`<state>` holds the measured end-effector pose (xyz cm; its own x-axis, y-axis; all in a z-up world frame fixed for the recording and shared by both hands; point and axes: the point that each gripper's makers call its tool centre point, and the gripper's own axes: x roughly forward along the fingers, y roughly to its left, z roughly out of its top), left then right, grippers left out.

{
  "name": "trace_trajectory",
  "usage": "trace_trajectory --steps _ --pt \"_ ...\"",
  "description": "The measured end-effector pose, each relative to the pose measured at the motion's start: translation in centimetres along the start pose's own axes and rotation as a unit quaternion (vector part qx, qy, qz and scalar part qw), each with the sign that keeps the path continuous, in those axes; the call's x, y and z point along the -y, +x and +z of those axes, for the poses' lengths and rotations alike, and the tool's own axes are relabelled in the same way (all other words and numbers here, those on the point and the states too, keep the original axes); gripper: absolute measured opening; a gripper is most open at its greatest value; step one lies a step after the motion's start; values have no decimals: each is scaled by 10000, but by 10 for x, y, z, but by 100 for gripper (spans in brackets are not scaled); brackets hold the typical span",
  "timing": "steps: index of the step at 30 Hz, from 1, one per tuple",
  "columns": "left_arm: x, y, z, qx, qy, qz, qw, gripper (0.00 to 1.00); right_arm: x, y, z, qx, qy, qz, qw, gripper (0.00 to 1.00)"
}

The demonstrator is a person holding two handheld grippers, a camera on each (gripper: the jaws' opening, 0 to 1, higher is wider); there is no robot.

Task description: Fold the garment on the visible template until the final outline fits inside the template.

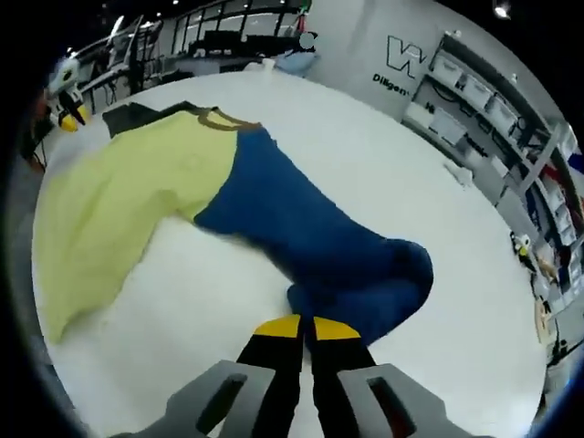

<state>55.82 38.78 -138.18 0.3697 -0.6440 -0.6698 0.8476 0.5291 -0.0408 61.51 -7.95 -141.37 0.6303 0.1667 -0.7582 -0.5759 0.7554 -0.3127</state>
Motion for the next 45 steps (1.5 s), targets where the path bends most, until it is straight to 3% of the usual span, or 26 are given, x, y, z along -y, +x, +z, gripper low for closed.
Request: trace_trajectory --steps 4,9,13,17,18,20,21,25,28,30,33,36,43,45 --pt "-2 0 -2 -29 -7 9 10000 10 8 -27 11 245 -72 210 9995 0" --pt "-2 1 0 -17 -11 0 10000 9 30 -51 7 140 -330 88 9993 0" --pt "-1 2 2 -11 8 -15 10000 9 40 -59 -14 -195 -551 87 9983 0" --pt "1 2 0 -48 30 -30 10000 9 32 -55 -42 -734 -1293 379 9882 0" --pt "0 1 0 -52 30 -27 10000 9 30 -54 -50 -908 -1513 459 9832 0" --pt "-1 0 -1 -72 21 -19 10000 8 31 -51 -76 -1518 -2180 582 9623 0" --pt "-2 0 -2 -99 24 -9 9999 8 33 -49 -86 -1728 -2202 628 9580 0" --pt "-11 0 -6 -163 1 107 9998 9 50 -39 -90 -1829 -1808 357 9657 0" --pt "-28 -1 -11 -238 -44 340 9991 10 61 -31 -95 -2016 -1815 245 9622 0" --pt "-50 -5 -16 -296 -120 698 9970 16 74 -28 -100 -2134 -1725 54 9616 0" --pt "-77 -11 -19 -256 -375 1026 9937 27 80 -25 -99 -2153 -1511 -18 9648 0" --pt "-102 -20 -24 -287 -574 1292 9895 27 88 -22 -99 -2192 -1433 -75 9651 0" --pt "-150 -45 -41 -361 -977 1919 9759 30 81 -20 -108 -2301 -1322 114 9641 0" --pt "-165 -56 -49 -383 -1169 2172 9683 32 82 -20 -110 -2289 -1284 110 9649 0"
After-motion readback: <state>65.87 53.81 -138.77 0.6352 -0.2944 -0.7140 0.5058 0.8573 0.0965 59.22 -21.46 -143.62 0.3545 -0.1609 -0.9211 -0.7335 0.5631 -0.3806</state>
